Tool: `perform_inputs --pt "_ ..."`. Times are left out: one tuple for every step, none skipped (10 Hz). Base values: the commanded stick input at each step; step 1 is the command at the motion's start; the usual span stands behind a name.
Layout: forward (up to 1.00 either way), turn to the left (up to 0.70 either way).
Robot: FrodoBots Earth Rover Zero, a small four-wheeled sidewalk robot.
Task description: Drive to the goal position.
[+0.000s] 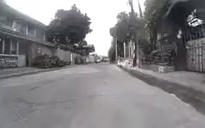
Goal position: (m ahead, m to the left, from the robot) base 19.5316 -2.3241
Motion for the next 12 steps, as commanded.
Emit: perform_inputs --pt "0.85 -0.2" --pt "0.85 0.0" --pt "0.85 0.0" --pt "0.85 0.0" --pt "0.85 0.0" --pt "0.85 0.0" --pt "0.85 0.0" --pt "0.85 0.0" --pt "0.85 0.0" --pt "0.85 0.0" --pt "0.85 0.0" --pt "0.85 -0.06"
